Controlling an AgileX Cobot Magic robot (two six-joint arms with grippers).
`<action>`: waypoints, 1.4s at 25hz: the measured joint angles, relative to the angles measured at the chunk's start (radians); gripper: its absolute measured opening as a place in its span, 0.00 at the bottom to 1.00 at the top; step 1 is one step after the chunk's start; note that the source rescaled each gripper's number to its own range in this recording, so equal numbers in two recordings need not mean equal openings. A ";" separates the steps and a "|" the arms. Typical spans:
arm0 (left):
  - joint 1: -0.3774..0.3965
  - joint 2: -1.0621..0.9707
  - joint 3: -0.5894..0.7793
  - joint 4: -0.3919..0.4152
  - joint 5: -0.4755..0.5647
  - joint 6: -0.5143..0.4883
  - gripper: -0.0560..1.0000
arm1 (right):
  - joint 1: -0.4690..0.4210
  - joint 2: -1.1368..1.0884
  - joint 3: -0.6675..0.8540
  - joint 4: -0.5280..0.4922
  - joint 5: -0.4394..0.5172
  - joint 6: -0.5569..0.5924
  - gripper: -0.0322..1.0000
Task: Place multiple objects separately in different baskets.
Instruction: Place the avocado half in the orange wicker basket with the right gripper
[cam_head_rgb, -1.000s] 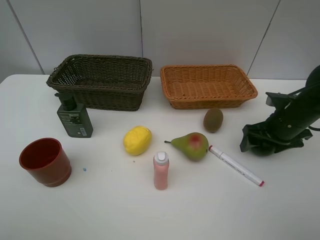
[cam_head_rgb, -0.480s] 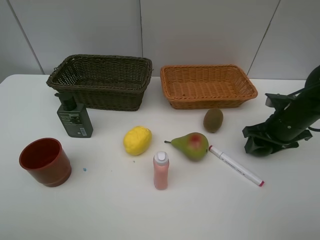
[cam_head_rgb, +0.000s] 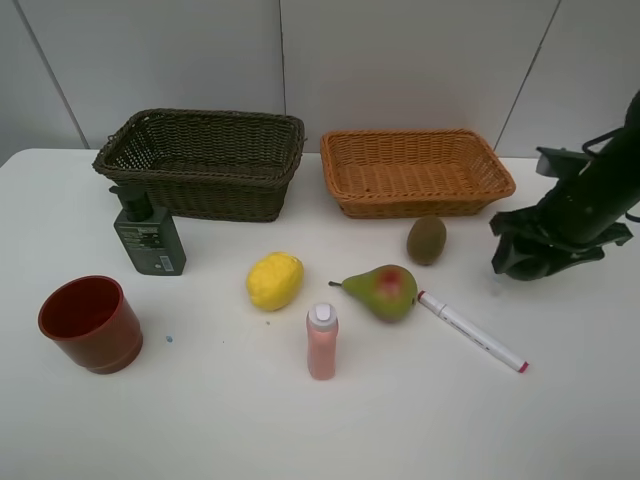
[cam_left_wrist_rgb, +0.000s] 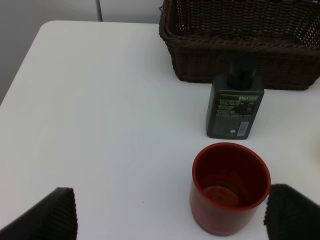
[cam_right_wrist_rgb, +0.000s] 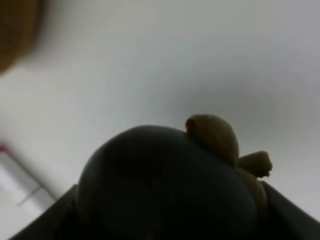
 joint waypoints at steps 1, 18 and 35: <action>0.000 0.000 0.000 0.000 0.000 0.000 0.98 | 0.000 -0.022 -0.020 0.000 0.026 0.000 0.63; 0.000 0.000 0.000 0.000 0.000 0.000 0.98 | 0.052 -0.054 -0.382 -0.013 0.057 0.001 0.63; 0.000 0.000 0.000 0.000 0.000 0.000 0.98 | 0.082 0.381 -0.645 -0.037 0.020 0.001 0.63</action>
